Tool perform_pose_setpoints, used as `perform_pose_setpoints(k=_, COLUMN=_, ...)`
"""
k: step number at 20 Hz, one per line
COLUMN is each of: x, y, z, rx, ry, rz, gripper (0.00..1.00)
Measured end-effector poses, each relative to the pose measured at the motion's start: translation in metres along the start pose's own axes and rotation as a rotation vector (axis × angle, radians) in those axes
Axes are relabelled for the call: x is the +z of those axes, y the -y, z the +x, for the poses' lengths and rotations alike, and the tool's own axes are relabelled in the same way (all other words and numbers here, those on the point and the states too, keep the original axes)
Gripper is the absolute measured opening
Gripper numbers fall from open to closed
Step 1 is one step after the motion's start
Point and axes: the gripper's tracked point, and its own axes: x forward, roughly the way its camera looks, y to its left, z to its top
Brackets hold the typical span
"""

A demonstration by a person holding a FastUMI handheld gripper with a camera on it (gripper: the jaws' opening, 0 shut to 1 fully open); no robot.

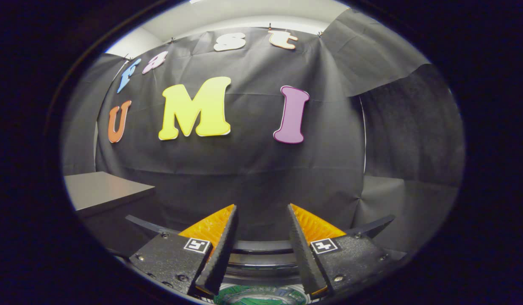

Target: Put the clothes into the washing machine and then close the washing machine lid.

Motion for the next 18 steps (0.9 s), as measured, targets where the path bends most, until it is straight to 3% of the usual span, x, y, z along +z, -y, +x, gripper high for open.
perform_pose_setpoints(k=18, x=-0.036, y=-0.002, z=-0.049, rx=0.035, ry=-0.101, rz=-0.053, gripper=0.74)
